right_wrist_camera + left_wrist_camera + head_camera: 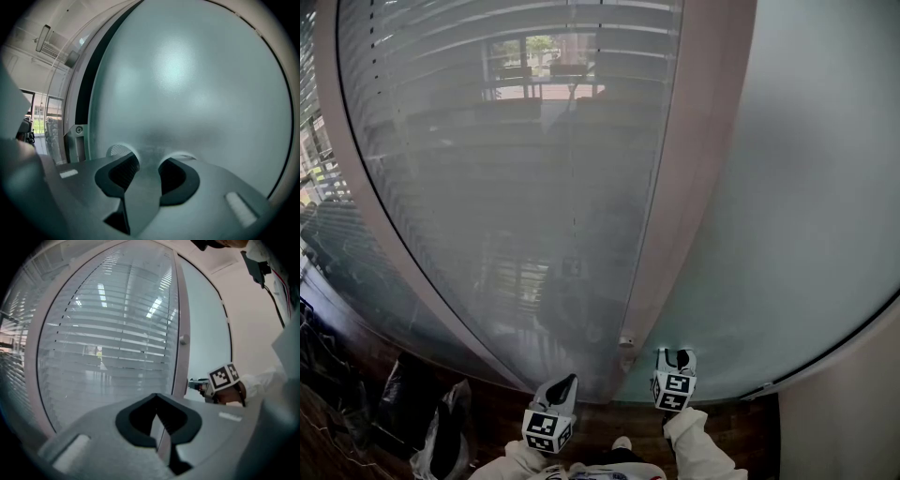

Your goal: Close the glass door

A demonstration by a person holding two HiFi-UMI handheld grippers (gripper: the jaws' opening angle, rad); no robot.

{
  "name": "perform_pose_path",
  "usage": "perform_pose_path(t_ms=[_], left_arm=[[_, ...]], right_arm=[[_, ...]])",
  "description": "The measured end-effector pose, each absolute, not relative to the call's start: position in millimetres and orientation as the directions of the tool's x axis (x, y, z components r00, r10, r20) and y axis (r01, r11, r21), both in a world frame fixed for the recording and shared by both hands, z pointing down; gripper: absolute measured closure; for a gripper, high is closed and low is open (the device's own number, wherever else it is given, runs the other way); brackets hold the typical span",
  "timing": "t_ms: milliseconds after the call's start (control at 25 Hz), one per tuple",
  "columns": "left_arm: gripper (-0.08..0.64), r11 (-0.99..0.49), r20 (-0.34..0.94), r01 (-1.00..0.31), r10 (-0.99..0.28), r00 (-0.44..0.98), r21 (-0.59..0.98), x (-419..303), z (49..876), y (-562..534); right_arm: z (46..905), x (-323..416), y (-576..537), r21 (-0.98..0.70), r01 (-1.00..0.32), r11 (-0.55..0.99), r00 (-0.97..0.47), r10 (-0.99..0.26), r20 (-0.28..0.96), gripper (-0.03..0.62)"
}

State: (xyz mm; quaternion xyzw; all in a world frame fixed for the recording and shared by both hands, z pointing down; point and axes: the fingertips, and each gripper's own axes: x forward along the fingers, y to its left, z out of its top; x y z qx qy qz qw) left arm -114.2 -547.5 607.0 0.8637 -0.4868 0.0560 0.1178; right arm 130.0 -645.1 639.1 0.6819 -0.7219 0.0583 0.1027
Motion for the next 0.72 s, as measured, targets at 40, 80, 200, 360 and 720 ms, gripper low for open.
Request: perform_pose_path(t_ms=[40,80,200,360,720], left_arm=[[0.557,-0.497,0.213,-0.855,-0.828,0.519,0.148,-115,607,-547],[0.557,-0.497,0.214,-0.855,-0.828,0.518,0.147,-115,607,-546],[0.557,-0.496,0.215,-0.857,-0.829,0.516,0.143,-117,605,-542],[0.557,-0.497,0.22,-0.856,-0.828,0.516,0.139,-118,604,-534],[0.557,-0.514,0.209,-0.848,-0.822,0.53,0.128,-125,590,-510]], right_arm=[[639,130,-645,0.055,-0.996,0.064,-0.05,-0.973,0.227,0.456],[639,130,-645,0.054,-0.996,0.066,-0.052,-0.973,0.225,0.456],[638,129,-645,0.05,-0.996,0.071,-0.059,-0.974,0.218,0.456],[639,129,-645,0.012,-0.995,0.1,-0.095,-0.968,0.231,0.453],[624,135,-608,-0.023,-0.994,0.103,-0.105,-0.952,0.287,0.453]])
